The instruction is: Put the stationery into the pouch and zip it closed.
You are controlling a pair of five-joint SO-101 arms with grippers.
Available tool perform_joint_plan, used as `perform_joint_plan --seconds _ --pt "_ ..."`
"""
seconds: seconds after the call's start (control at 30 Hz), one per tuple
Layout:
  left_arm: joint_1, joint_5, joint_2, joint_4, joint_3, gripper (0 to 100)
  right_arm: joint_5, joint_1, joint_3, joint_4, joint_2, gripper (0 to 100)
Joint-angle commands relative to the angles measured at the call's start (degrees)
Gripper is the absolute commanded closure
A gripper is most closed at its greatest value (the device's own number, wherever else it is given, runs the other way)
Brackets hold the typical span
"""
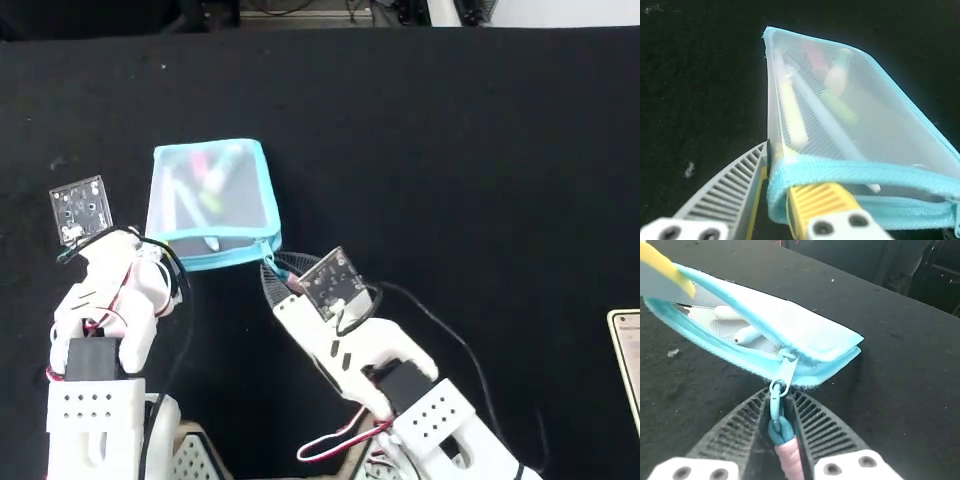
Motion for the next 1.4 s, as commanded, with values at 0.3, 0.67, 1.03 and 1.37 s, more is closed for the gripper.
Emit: perform_joint_plan --seconds 0.3,0.67,1.03,1.37 --pt "-0.48 -0.35 -0.62 1.23 -8.84 97 9.41 0.97 -24.22 17.93 0.57 98.8" --pt "-0.31 -5.45 0.09 8.09 -23.87 97 11.43 0.88 -49.19 24.00 20.70 98.8" --pt "-0.31 -8.70 16.62 14.95 -37.49 97 14.95 0.97 -75.82 34.81 41.54 98.8" --pt "-0.40 -8.79 32.79 31.47 -59.91 84 15.56 0.79 -80.22 39.56 46.55 98.8"
